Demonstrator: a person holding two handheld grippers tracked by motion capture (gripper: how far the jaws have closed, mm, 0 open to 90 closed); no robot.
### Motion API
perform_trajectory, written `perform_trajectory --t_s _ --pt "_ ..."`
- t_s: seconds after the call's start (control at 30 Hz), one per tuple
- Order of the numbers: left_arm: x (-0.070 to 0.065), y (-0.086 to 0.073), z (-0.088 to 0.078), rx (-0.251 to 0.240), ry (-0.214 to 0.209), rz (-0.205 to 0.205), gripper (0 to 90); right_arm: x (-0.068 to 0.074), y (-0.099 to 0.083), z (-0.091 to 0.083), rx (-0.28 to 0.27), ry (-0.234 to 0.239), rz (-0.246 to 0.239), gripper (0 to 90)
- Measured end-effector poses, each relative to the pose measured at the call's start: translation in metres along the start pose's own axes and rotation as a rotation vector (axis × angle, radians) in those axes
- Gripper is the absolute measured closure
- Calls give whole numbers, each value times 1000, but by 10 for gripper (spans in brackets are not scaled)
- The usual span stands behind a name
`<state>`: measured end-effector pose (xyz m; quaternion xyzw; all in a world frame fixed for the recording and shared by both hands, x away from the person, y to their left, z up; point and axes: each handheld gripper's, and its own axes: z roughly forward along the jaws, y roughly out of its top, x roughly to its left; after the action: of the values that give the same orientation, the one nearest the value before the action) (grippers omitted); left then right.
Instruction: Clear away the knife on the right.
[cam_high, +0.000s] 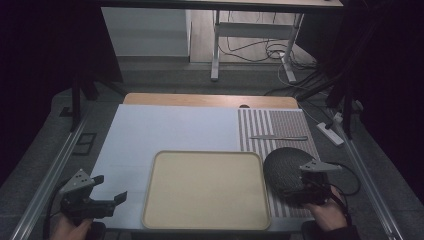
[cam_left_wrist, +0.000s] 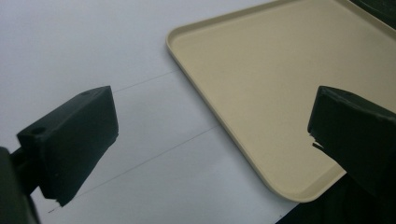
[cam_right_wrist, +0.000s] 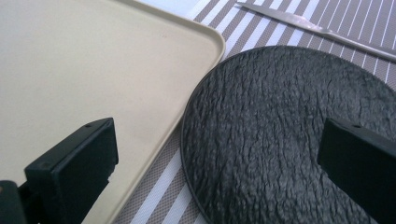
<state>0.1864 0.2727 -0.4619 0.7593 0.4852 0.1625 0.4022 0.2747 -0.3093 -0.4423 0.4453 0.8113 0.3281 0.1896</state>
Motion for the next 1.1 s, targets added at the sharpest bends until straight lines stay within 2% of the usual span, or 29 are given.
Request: perform_trajectory --t_s 0.2,0.6,0.93,1.1 --pt "0 0 0 2 4 0 11 -5 5 9 -6 2 -3 0" --pt "0 0 0 3 9 -6 6 -20 16 29 -3 54 7 0" --pt "0 0 1 4 9 -4 6 -29 27 45 2 53 5 0" --pt "0 0 1 5 9 -1 6 -37 32 53 2 57 32 0"
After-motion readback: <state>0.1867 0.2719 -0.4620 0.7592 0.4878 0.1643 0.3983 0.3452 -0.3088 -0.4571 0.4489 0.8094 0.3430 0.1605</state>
